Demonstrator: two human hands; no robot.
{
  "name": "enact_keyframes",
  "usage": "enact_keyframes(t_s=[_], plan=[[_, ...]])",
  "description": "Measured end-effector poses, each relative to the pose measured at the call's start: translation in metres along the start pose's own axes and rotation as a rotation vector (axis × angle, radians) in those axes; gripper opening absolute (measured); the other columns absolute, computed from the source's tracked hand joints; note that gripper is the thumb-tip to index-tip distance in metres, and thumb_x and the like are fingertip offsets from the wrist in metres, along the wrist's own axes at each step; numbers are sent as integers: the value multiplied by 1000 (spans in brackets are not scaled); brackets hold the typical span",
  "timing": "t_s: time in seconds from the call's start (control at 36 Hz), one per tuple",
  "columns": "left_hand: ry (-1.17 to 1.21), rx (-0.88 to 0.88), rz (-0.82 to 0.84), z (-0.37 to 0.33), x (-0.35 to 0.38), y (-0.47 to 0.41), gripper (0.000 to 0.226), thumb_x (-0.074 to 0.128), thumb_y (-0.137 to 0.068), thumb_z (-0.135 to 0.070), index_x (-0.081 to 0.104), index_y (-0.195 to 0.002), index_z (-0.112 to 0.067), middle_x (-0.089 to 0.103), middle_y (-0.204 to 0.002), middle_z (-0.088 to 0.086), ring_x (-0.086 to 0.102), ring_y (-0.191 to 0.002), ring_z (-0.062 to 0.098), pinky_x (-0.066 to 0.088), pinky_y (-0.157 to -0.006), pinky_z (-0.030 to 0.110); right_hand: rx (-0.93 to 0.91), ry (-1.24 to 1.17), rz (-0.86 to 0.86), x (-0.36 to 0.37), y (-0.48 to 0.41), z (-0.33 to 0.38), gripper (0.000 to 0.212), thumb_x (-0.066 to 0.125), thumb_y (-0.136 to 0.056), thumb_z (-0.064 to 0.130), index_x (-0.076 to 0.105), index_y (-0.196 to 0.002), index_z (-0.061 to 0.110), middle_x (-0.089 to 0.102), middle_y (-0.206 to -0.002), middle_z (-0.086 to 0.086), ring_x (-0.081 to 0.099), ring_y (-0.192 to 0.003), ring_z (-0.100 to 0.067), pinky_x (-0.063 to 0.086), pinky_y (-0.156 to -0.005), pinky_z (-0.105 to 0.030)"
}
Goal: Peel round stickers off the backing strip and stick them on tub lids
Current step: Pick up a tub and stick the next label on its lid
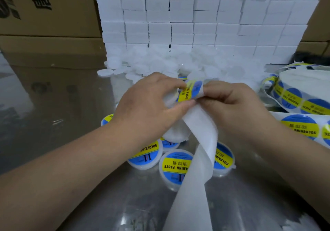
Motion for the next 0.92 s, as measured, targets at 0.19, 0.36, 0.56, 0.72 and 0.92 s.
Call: enact_keyframes(t_s=[0.19, 0.36, 0.56, 0.72, 0.92], plan=[[356, -274, -293, 20, -16, -10, 16, 54, -89, -38, 58, -74, -35, 58, -70, -19, 48, -58, -10, 35, -53, 2, 79, 106, -98, -8, -5, -2, 37, 49, -85, 3, 64, -89, 37, 67, -71, 6, 57, -56, -7, 46, -53, -22], [290, -250, -280, 25, -16, -7, 12, 56, -85, -46, 57, -77, -38, 60, -77, -21, 50, -70, -10, 36, -59, 3, 10, 198, -241, -16, -4, 5, 60, 47, -78, -4, 44, -108, 49, 56, -100, 22, 49, -53, -5, 38, -48, -8], [122, -109, -239, 14, -14, -2, 27, 53, -71, -55, 53, -94, -41, 48, -89, -22, 41, -86, -8, 31, -73, 0, -52, 163, -147, -6, 1, 9, 54, 41, -70, -14, 66, -59, 33, 66, -77, 9, 57, -69, -14, 39, -54, -22], [79, -86, -217, 13, -14, -2, 29, 52, -69, -57, 52, -94, -42, 44, -87, -27, 39, -93, -8, 31, -73, 3, -179, 83, -234, -9, 0, 22, 55, 39, -67, -20, 64, -66, 29, 64, -88, 16, 58, -86, 10, 39, -69, -6], [83, -77, -222, 13, -14, -1, 28, 51, -70, -57, 51, -94, -42, 45, -88, -26, 38, -90, -9, 30, -74, 0, -28, 24, -218, -10, 3, 18, 51, 42, -70, -14, 68, -52, 26, 65, -62, 4, 50, -58, -10, 35, -49, -19]])
Point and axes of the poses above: each hand's wrist, its own y-axis away from the middle knuckle, its own x-axis out of the palm, z = x × y, the point moved 3 cm from there along -y, towards the middle knuckle
